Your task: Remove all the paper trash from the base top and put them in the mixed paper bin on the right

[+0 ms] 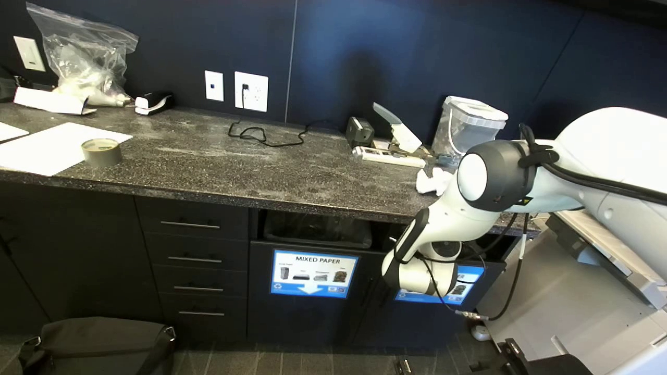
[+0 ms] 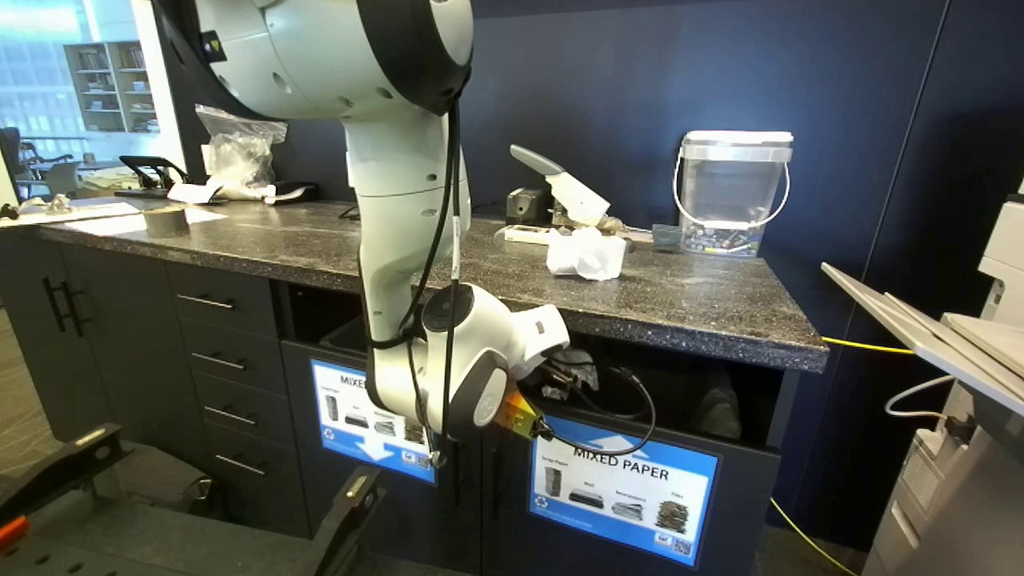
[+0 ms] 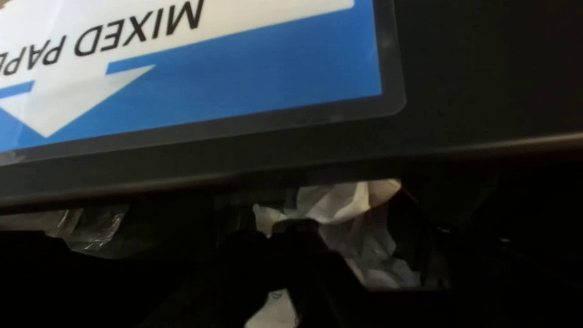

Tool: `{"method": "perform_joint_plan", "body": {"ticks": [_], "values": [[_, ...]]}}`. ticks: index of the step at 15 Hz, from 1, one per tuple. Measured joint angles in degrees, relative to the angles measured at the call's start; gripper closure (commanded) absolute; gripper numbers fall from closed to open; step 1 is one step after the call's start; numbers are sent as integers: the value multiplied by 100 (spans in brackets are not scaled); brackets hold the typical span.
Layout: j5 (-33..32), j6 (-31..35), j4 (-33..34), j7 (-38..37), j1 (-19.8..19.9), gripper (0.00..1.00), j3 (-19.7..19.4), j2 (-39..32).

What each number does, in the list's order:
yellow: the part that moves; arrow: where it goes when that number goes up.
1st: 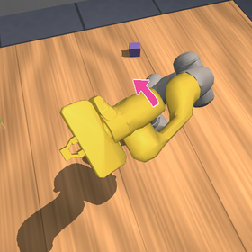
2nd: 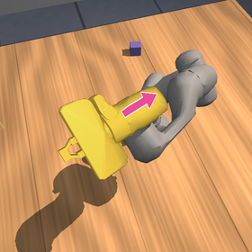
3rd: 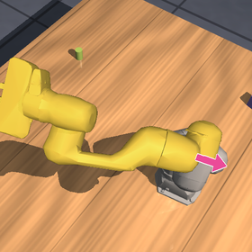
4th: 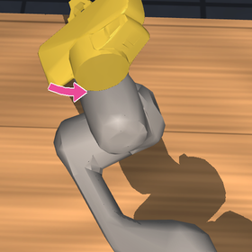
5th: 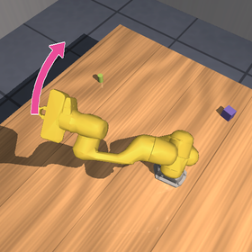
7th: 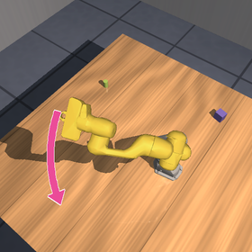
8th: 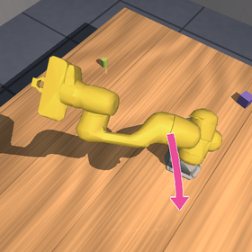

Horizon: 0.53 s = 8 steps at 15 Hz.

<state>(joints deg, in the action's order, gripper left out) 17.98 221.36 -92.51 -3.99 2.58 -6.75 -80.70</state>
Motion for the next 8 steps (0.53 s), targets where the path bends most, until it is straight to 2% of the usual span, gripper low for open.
{"method": "perform_joint_plan", "body": {"ticks": [3, 8], "values": [[5, -52, 35, 39, 7, 1, -45, 1], [6, -55, 14, 264, 0, 0, -149, 30]]}}
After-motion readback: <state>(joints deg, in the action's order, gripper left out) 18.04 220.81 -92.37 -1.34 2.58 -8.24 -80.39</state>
